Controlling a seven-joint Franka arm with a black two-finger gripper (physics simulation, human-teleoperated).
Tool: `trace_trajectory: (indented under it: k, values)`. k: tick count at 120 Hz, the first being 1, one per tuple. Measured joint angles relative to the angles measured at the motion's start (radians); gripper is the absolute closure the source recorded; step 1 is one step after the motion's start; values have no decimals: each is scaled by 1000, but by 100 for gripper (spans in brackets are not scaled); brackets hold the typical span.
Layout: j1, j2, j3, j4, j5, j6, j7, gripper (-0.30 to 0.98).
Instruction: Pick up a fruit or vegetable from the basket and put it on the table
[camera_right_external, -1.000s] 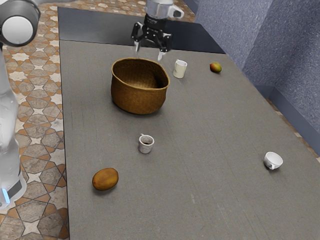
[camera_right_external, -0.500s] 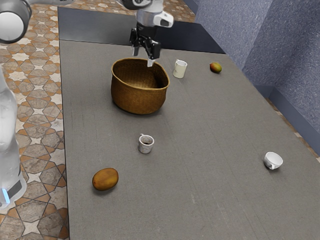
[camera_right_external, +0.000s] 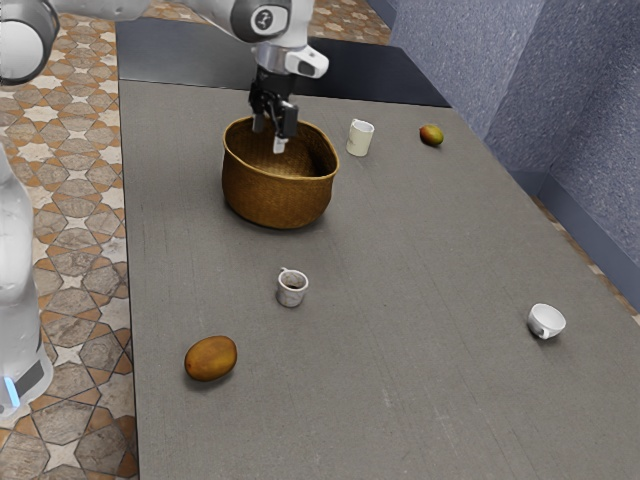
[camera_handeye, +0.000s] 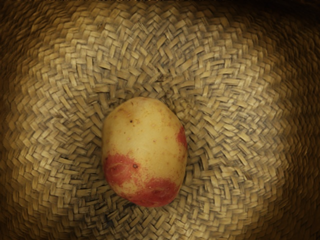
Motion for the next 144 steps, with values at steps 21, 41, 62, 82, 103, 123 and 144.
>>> trace_trajectory:
  k: [21,41,62,82,103,123,144]
  values:
    - [7,17,0,0,-2,27,40,0]
    - [3,50,-1,-9,-19,45,69,0]
    - [7,51,-2,-68,-39,85,92,0]
    - [8,53,-2,-93,-55,111,109,0]
    - [12,69,-2,-109,-64,140,122,0]
    - [16,84,-2,-111,-67,163,132,0]
    - [16,77,-2,-156,-70,184,139,0]
